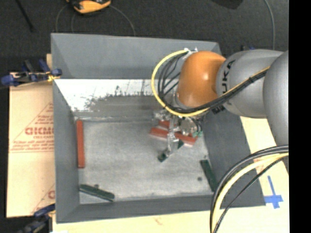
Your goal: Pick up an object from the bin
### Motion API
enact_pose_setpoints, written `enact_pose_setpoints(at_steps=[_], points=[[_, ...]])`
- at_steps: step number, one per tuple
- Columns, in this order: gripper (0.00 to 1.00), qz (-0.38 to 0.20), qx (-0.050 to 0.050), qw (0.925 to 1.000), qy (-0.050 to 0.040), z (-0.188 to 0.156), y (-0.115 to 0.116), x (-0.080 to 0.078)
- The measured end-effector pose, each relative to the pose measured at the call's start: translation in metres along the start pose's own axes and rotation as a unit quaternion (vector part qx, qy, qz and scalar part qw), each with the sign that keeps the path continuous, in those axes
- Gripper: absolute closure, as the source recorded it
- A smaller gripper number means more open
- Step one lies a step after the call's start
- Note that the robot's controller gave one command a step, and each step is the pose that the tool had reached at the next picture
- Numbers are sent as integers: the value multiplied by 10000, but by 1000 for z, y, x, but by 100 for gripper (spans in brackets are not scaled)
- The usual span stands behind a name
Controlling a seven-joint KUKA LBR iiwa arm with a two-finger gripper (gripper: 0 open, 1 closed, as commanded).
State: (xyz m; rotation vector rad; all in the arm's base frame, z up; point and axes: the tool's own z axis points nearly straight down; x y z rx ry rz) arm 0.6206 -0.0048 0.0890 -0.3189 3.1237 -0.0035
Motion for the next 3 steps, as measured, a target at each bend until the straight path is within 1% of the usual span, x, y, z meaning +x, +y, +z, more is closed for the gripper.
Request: enact_pose_setpoints(at_steps=[1,2,3], points=[[100,1015,-16,9948,-36,14,-30,27],[100,1017,-17,9948,-36,14,-30,26],[100,1114,-5,9938,-23,-135,-61,26]])
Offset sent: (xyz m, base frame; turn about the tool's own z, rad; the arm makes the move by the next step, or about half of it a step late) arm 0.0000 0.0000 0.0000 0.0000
